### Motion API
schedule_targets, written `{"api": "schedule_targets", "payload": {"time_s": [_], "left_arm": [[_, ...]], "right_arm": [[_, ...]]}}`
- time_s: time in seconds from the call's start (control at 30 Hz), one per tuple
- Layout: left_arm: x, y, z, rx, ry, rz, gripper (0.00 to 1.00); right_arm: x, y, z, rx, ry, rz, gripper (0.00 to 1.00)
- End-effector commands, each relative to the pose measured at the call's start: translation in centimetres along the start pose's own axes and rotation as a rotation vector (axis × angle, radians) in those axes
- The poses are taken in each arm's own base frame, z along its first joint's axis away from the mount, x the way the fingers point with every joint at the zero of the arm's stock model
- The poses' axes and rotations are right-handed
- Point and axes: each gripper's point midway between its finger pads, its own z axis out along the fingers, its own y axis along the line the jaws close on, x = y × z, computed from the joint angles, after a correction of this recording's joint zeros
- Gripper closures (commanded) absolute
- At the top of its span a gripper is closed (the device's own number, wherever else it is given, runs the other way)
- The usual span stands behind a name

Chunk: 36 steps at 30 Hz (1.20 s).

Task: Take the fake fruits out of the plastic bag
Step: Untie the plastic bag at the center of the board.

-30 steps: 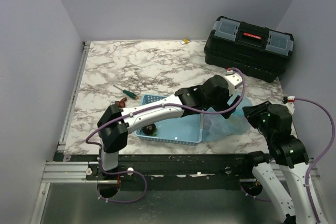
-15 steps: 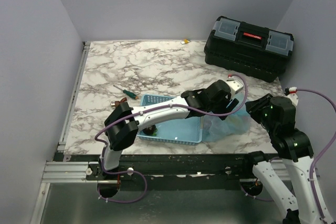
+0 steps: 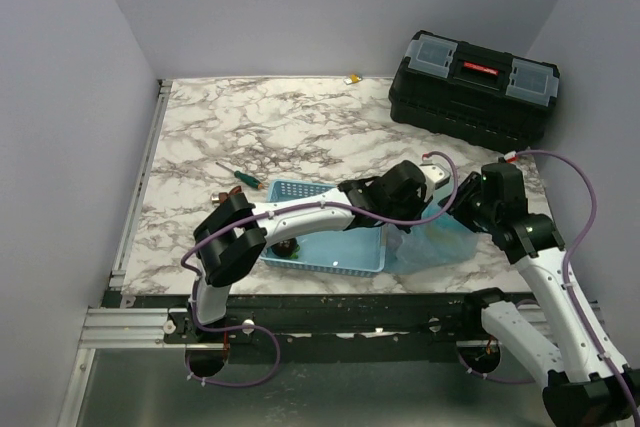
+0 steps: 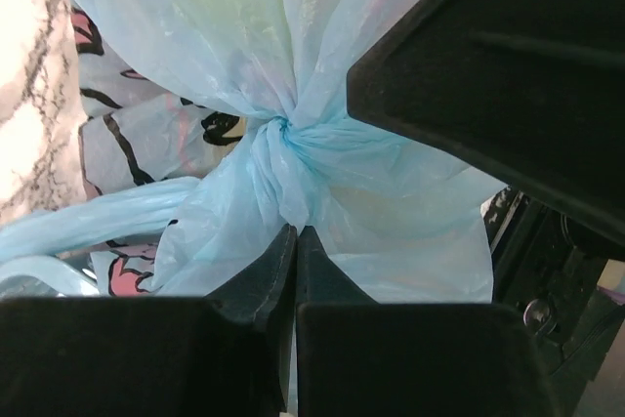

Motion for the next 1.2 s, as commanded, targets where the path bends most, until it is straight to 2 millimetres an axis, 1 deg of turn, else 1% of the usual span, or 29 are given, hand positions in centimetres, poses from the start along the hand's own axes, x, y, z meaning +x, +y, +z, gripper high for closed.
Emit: {"api": "schedule_targets", "payload": {"time_s": [0.0,0.07,0.13,0.2,0.23,0.37,0.43,0.6,0.7,0.77,0.87,1.0,1.03,1.1,1.17], "left_arm": [[-0.9,-1.6,-1.4,0.075,-0.048,-0.006,1.00],[-1.0,-1.7,-1.6,0.079,-0.052,-0.003,1.00],[-0.8,-2.1,-1.6,0.108,-0.062,-0.003,1.00],[-0.8,-2.4,-1.6,0.128,-0.070,-0.008,1.00],[-1.0,-2.7,-1.8,0.139,-0.074,-0.008,1.00],[-1.5,-3.6,-2.5,0.184,-0.087,-0.001,1.00],[-1.7,-3.9,-2.7,0.207,-0.096,0.002,1.00],[-1.4,-4.8,-3.2,0.248,-0.086,-0.006,1.00],[-1.1,-5.2,-3.2,0.259,-0.085,-0.013,1.00],[-0.8,-4.9,-3.3,0.244,-0.076,-0.024,1.00],[-0.3,-4.5,-3.4,0.222,-0.067,-0.028,1.00],[0.4,-4.1,-3.4,0.207,-0.060,-0.036,1.00],[0.7,-4.1,-3.4,0.205,-0.050,-0.038,1.00],[0.9,-4.2,-3.6,0.210,-0.041,-0.042,1.00],[1.2,-4.3,-3.7,0.222,-0.037,-0.049,1.00]], "right_arm": [[2.5,-0.7,1.1,-0.003,0.076,0.023,0.54],[3.1,-1.5,1.3,0.028,0.093,0.030,0.53],[3.4,-2.1,1.3,0.046,0.091,0.040,0.47],[3.8,-2.4,1.7,0.040,0.084,0.047,0.44],[3.8,-2.4,1.8,0.038,0.077,0.057,0.41],[4.0,-2.4,2.2,0.034,0.071,0.100,0.41],[4.1,-2.7,2.6,0.043,0.064,0.121,0.42],[3.9,-3.9,3.0,0.092,0.013,0.178,0.51],[3.7,-4.7,3.0,0.117,-0.027,0.214,0.62],[3.7,-5.0,2.9,0.121,-0.048,0.240,0.66],[3.5,-5.5,2.5,0.126,-0.078,0.266,0.70],[3.4,-6.4,2.4,0.139,-0.119,0.293,0.77],[3.3,-6.4,2.3,0.138,-0.126,0.307,0.80],[3.1,-6.3,2.2,0.135,-0.138,0.320,0.83],[2.8,-6.1,2.1,0.124,-0.154,0.324,0.88]]}}
